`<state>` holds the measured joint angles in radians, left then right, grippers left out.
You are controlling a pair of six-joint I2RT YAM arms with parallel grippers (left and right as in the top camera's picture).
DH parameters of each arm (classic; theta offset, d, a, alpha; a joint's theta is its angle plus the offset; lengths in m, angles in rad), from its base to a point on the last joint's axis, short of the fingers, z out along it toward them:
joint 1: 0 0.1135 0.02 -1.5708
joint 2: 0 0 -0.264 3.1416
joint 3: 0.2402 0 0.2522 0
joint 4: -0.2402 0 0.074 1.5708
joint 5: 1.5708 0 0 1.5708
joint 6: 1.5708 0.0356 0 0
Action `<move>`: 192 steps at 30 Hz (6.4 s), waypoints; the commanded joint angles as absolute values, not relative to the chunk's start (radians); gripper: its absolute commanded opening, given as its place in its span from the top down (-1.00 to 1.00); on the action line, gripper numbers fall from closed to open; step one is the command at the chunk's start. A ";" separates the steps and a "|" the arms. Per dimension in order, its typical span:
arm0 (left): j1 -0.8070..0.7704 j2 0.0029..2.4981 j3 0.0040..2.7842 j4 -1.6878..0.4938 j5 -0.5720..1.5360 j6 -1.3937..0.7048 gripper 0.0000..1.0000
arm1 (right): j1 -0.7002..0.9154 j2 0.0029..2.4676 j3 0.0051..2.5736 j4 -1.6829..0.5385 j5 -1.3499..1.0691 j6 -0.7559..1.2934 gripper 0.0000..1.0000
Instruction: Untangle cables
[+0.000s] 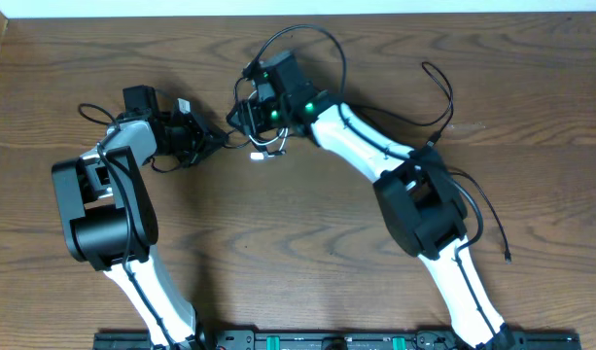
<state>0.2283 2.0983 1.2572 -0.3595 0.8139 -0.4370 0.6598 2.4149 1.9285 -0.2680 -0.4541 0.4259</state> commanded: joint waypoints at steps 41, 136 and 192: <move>0.231 2.115 1.261 -0.361 0.819 -0.424 0.84 | 0.351 1.519 1.930 -0.368 -0.428 0.110 0.98; 0.230 2.115 1.261 -0.366 0.754 -0.423 0.83 | -0.545 2.168 2.005 -0.878 0.183 0.146 -0.98; 0.230 2.115 1.261 -0.366 0.786 -0.424 0.75 | 0.230 1.982 1.859 -0.718 -0.521 0.339 -0.98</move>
<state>0.2276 2.0987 1.2572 -0.3603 0.7906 -0.4370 0.1650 1.9739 1.9072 -0.7441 -0.5236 0.2150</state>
